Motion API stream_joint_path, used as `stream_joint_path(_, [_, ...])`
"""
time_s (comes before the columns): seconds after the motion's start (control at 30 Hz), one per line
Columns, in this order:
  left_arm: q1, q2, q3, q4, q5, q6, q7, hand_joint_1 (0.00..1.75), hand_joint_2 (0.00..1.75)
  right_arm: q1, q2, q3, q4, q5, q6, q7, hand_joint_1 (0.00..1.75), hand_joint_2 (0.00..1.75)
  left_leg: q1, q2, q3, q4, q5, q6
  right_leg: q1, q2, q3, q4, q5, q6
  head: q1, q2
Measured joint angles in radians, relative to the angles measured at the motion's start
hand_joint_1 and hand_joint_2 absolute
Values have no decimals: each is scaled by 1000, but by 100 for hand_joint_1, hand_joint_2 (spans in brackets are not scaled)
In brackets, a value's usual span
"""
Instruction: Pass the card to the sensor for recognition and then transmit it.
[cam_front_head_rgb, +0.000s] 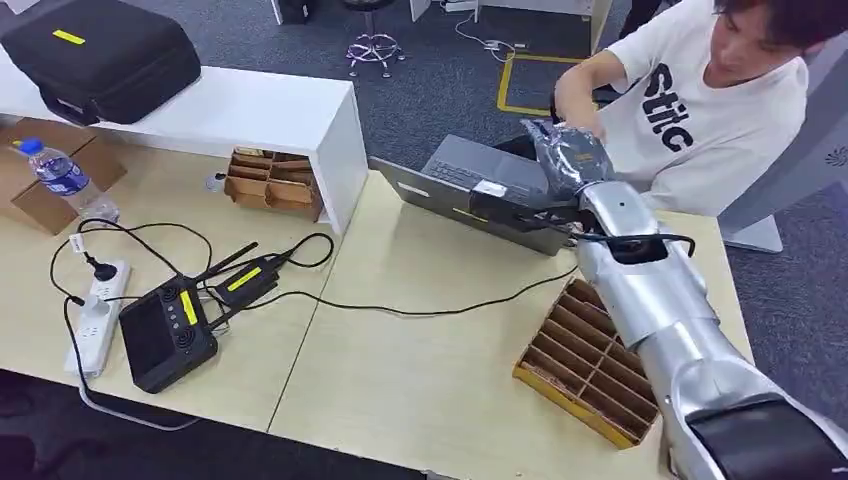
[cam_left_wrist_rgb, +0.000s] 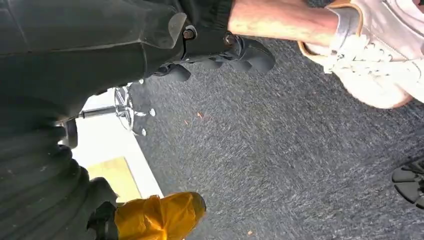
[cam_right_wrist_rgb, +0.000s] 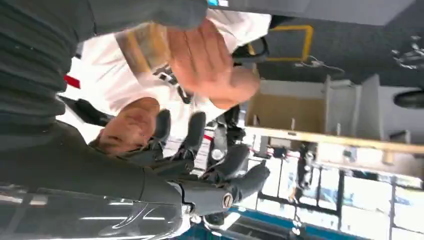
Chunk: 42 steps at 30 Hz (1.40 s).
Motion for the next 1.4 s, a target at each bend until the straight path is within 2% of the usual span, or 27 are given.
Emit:
stream_joint_path(0.1, [9, 0, 0, 0, 5, 7, 3, 0, 175, 86, -55, -8, -162, -44, 7, -36, 0, 175, 0, -1, 0, 0, 0, 0, 0, -1, 0, -1, 0, 0, 0, 0])
stream_joint_path(0.23, [16, -1, 0, 0, 5, 12, 3, 0, 175, 181, -125, -24, -357, -68, 20, -47, 0, 175, -1, 0, -1, 0, -1, 1, -1, 0, 0, -1, 0, 0, 0, 0])
stream_joint_path(0.5, [15, -4, 0, 0, 6, 12, 3, 0, 175, 240, -178, -29, -506, -71, 23, -49, 0, 175, 0, 1, 0, 0, -1, 0, 0, 0, 0, 0, 0, 0, 0, 0])
stream_joint_path(0.6, [16, -5, 4, 0, 18, 17, 6, 0, 175, 283, -208, -40, -576, -95, -18, -62, 0, 175, 0, -1, 0, 0, -1, 0, 0, -1, 0, 0, 0, 0, 0, 0])
stream_joint_path(0.73, [26, -8, 22, 0, 45, 31, 12, 0, 175, 439, -280, -107, -783, -203, -63, -107, 0, 175, 0, -3, 0, 0, -2, 2, 0, -3, 1, -2, -1, 1, 0, 0])
stream_joint_path(0.87, [34, -14, 47, 0, 59, 39, 14, 0, 175, 627, -316, -217, -954, -262, -82, -170, 0, 175, -1, -3, -2, 0, -4, 4, -1, -3, 2, -3, -2, 2, 0, 0])
stream_joint_path(1.0, [33, -15, 59, 0, 59, 40, 14, 0, 175, 706, -328, -270, -1034, -261, -82, -185, 0, 175, -1, 0, -1, 0, -5, 3, -1, -1, 1, -3, -2, 2, 0, 0])
stream_joint_path(1.2, [33, -18, 66, 0, 59, 40, 15, 0, 175, 737, -334, -298, -1080, -259, -80, -185, 0, 175, -1, 0, 0, 0, -4, 3, 0, -1, 1, -3, -2, 2, 0, 0])
stream_joint_path(1.27, [32, -19, 69, 0, 64, 48, 21, 0, 175, 757, -335, -306, -1094, -288, -66, -186, 0, 175, -1, 0, 1, 0, -4, 3, 0, -1, 2, -3, -2, 2, 0, 0])
stream_joint_path(1.4, [34, -19, 82, 0, 75, 55, 22, 0, 175, 858, -348, -339, -1113, -432, -20, -257, 0, 175, -1, -2, 0, 0, -4, 3, 0, -3, 3, -3, -3, 3, 0, 0])
